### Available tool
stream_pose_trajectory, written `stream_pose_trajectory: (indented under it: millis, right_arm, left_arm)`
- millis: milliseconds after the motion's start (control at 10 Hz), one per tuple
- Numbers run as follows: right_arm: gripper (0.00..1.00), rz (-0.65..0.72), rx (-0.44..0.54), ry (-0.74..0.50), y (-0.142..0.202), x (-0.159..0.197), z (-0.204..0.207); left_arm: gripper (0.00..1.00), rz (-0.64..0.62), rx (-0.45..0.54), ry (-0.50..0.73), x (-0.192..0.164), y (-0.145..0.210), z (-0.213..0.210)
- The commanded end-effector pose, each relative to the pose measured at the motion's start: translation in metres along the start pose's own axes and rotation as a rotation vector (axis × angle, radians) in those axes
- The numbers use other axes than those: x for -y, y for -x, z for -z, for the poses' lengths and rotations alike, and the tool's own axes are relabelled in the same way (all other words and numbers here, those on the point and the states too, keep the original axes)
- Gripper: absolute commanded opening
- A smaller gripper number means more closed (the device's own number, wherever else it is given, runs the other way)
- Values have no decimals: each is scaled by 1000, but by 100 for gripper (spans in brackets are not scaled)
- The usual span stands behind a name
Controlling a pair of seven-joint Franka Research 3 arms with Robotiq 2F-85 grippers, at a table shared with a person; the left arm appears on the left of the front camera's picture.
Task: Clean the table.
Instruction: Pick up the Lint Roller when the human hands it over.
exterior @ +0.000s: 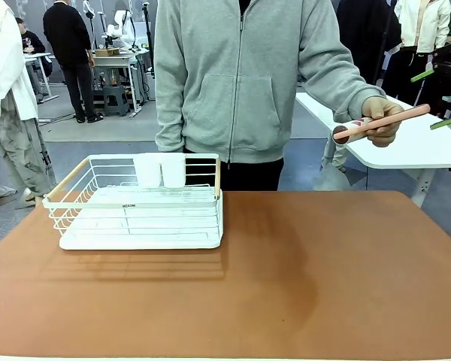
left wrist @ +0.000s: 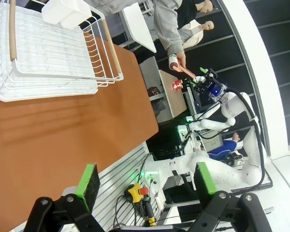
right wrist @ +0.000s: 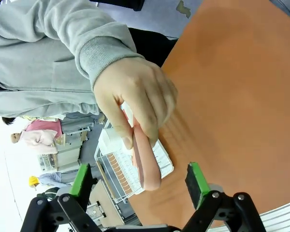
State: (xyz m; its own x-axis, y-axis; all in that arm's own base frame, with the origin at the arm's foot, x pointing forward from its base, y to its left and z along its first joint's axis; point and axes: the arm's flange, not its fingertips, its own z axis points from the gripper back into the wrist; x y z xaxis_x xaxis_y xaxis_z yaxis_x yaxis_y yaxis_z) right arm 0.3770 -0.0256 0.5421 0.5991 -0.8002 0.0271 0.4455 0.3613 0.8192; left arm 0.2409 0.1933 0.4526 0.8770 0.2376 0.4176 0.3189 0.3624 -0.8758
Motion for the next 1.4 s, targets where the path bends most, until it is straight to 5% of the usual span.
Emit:
stream_pose_trajectory:
  millis: [0, 800, 900, 1000, 1100, 1300]
  right_arm:
    - [100, -10, 25, -25, 6, 5, 20]
    - [100, -31, 25, -44, 9, 12, 47]
    - [66, -37, 26, -41, 7, 13, 46]
    - [44, -42, 28, -48, 6, 13, 45]
    - [7, -40, 26, -49, 4, 13, 45]
    - [0, -39, 24, -50, 4, 14, 46]
  left_arm:
    - [100, 20, 13, 23, 3, 0, -1]
    - [100, 20, 13, 23, 3, 0, -1]
    - [100, 20, 13, 23, 3, 0, -1]
    - [100, 20, 13, 23, 3, 0, -1]
    - [100, 20, 13, 23, 3, 0, -1]
    - [100, 20, 13, 23, 3, 0, -1]
